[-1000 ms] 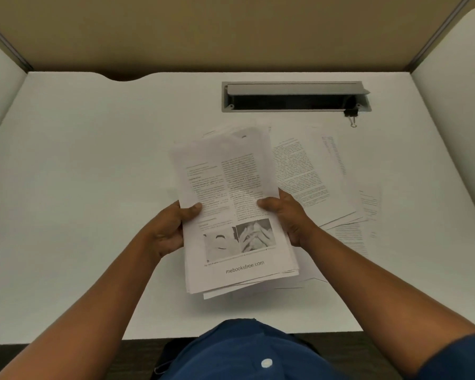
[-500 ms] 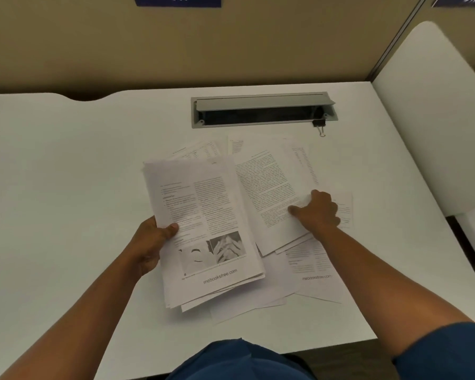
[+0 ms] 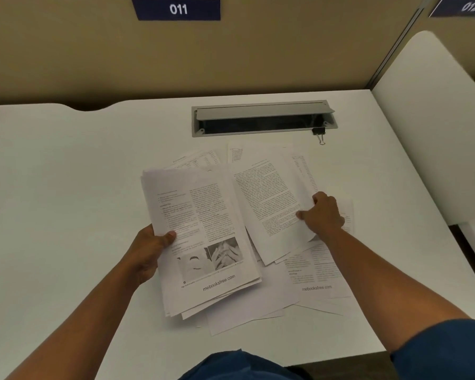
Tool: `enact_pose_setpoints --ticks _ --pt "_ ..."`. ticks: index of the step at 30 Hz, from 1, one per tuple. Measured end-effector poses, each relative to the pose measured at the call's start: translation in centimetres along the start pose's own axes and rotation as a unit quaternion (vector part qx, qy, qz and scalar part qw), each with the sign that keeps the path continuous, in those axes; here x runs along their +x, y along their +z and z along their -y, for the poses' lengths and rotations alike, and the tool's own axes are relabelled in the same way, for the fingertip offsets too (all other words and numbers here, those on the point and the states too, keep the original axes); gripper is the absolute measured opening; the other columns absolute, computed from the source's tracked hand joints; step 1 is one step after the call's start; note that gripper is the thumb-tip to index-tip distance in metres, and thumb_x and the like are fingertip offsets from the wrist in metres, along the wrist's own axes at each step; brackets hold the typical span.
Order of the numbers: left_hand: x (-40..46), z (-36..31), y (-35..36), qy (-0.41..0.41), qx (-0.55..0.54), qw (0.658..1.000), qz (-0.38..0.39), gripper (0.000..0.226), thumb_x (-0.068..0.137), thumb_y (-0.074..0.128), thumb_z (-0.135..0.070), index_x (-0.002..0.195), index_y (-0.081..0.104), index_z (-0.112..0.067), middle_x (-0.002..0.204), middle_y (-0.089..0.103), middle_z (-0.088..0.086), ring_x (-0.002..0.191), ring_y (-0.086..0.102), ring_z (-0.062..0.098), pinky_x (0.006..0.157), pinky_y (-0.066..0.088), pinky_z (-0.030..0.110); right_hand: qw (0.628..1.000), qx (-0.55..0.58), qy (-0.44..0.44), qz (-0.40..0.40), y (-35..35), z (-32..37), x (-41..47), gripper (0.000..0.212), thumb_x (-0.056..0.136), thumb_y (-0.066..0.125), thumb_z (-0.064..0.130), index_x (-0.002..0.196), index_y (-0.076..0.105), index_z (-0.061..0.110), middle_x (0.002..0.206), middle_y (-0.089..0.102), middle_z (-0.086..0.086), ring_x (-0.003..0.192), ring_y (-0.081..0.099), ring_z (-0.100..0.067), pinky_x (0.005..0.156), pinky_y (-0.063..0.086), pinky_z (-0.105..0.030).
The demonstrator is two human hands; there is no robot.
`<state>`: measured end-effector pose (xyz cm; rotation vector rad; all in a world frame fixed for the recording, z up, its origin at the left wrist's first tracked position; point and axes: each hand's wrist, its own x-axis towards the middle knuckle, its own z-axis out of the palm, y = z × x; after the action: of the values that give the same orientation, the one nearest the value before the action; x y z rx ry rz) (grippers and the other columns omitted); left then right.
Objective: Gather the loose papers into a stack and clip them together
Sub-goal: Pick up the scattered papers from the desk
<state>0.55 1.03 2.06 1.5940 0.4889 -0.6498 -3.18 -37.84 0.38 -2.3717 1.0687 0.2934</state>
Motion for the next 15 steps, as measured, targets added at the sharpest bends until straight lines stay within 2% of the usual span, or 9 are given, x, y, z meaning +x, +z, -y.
enact_pose_setpoints --ticks 3,5,7,10,13,15 --pt "-0.1 -0.3 -0.1 0.011 0.007 1.0 -0.005 0.035 0.099 0.058 -0.003 0.131 0.057 -0.019 0.123 0.067 0.009 0.106 0.066 0.034 0.095 0.053 0.058 0.999 0.021 -0.021 -0.031 0.0 0.3 -0.7 0.045 0.093 0.064 0.042 0.131 0.056 0.018 0.128 0.063 -0.004 0.117 0.059 -0.032 0.105 0.036 -0.048" --pt "-0.2 -0.5 -0.3 0.023 0.018 1.0 -0.006 0.034 0.1 0.057 -0.005 0.131 0.057 -0.02 0.122 0.067 0.009 0.104 0.066 0.033 0.091 0.054 0.056 0.996 0.065 -0.053 -0.025 -0.1 0.3 -0.9 0.041 0.098 0.058 0.038 0.132 0.057 0.016 0.13 0.065 -0.006 0.117 0.06 -0.032 0.103 0.043 -0.046" --pt "-0.1 -0.7 -0.6 0.032 0.023 0.999 -0.012 0.033 0.101 0.057 -0.005 0.13 0.056 -0.021 0.122 0.066 0.009 0.104 0.065 0.032 0.091 0.054 0.055 0.991 0.094 -0.093 -0.023 -0.6 0.4 -1.0 0.034 0.101 0.055 0.031 0.129 0.061 0.012 0.128 0.066 -0.009 0.115 0.061 -0.032 0.095 0.049 -0.04" --pt "0.1 -0.9 -1.1 0.035 0.025 0.999 -0.031 0.033 0.101 0.056 -0.006 0.13 0.056 -0.021 0.125 0.065 0.009 0.107 0.064 0.035 0.098 0.051 0.06 0.982 0.114 -0.146 -0.035 -1.8 0.8 -1.2 0.019 0.103 0.051 0.023 0.102 0.067 0.013 0.098 0.069 -0.007 0.093 0.064 -0.029 0.074 0.043 -0.03" --pt "0.0 -1.0 -1.6 0.038 0.034 0.997 -0.055 0.034 0.101 0.057 -0.008 0.133 0.056 -0.019 0.127 0.064 0.009 0.108 0.063 0.036 0.099 0.051 0.061 0.973 0.189 -0.129 -0.039 -3.3 1.2 -0.9 0.019 0.103 0.051 0.021 0.103 0.067 0.012 0.095 0.066 -0.004 0.085 0.06 -0.023 0.072 0.041 -0.028" --pt "0.1 -1.0 -2.0 0.038 0.031 0.997 -0.067 0.036 0.101 0.058 -0.009 0.136 0.056 -0.018 0.128 0.064 0.009 0.108 0.064 0.036 0.099 0.051 0.06 0.962 0.252 -0.098 -0.039 -4.2 1.2 -0.5 0.024 0.103 0.051 0.022 0.096 0.066 0.005 0.089 0.063 -0.005 0.08 0.056 -0.023 0.068 0.042 -0.029"
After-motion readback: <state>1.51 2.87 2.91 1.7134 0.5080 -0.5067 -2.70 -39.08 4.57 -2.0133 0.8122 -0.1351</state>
